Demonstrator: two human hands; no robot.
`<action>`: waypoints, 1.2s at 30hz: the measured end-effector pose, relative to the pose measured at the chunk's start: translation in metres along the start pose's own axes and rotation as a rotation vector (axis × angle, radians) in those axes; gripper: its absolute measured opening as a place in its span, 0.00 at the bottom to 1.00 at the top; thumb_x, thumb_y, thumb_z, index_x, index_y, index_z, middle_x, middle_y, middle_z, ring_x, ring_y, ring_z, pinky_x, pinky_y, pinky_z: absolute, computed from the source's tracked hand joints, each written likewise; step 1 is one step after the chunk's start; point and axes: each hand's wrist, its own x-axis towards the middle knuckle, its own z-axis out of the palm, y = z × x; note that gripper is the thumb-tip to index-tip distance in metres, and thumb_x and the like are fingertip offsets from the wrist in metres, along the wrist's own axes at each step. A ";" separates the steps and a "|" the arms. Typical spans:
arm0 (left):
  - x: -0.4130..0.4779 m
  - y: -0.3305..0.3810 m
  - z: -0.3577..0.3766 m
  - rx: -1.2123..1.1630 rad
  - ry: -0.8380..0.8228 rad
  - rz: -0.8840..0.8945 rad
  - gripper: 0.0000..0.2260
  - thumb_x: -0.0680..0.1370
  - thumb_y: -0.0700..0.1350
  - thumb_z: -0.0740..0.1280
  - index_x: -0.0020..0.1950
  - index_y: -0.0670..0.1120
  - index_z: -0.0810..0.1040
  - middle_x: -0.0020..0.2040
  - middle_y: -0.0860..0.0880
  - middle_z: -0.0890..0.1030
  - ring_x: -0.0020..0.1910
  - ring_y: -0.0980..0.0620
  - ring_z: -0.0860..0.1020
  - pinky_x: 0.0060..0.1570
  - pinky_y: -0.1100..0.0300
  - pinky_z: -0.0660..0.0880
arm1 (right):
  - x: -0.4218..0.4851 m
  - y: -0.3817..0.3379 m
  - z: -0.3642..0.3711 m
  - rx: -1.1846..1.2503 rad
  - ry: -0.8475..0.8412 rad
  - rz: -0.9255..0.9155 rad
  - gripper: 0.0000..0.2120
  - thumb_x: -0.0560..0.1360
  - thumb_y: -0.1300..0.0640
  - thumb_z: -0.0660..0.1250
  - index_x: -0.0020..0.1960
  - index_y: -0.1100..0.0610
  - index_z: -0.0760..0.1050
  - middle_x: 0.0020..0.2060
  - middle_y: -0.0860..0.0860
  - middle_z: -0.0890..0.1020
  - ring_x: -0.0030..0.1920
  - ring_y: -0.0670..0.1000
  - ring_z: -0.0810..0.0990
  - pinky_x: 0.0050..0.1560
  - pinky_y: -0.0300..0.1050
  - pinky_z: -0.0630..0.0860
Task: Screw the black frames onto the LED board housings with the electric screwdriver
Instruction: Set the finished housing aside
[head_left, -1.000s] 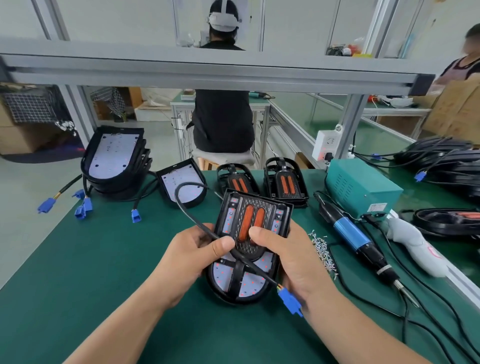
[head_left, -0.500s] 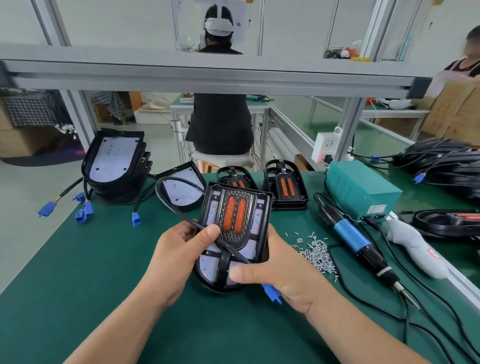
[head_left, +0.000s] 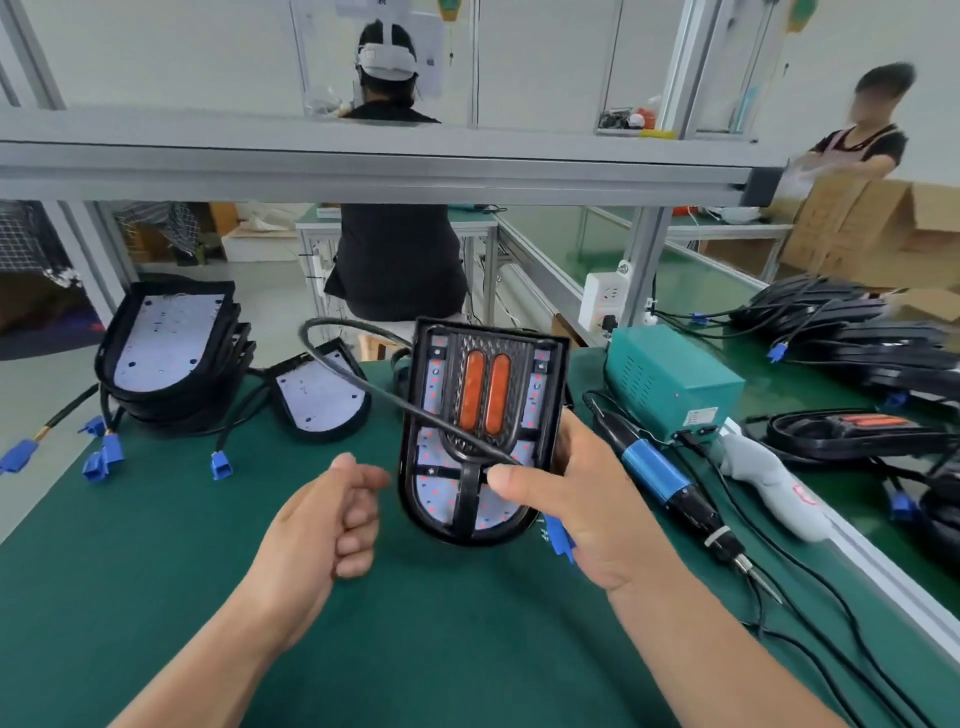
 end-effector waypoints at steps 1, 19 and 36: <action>0.001 -0.003 -0.002 0.059 0.002 -0.008 0.15 0.75 0.57 0.67 0.50 0.46 0.82 0.36 0.50 0.65 0.31 0.52 0.59 0.25 0.61 0.59 | 0.001 -0.005 -0.006 0.000 0.035 -0.038 0.24 0.74 0.61 0.76 0.68 0.46 0.80 0.63 0.52 0.86 0.64 0.55 0.84 0.65 0.49 0.80; 0.026 -0.029 -0.021 0.288 0.029 -0.058 0.13 0.87 0.37 0.58 0.56 0.42 0.83 0.37 0.44 0.77 0.26 0.53 0.64 0.26 0.65 0.61 | -0.040 -0.085 -0.172 -0.132 0.761 -0.299 0.16 0.79 0.67 0.72 0.58 0.47 0.84 0.53 0.47 0.87 0.48 0.56 0.84 0.51 0.50 0.79; 0.037 -0.037 -0.024 0.236 0.022 -0.051 0.15 0.86 0.37 0.59 0.50 0.44 0.85 0.34 0.45 0.76 0.23 0.53 0.63 0.27 0.66 0.62 | -0.078 -0.102 -0.309 -0.422 1.261 0.073 0.26 0.74 0.51 0.79 0.66 0.57 0.74 0.57 0.47 0.83 0.66 0.60 0.78 0.58 0.53 0.71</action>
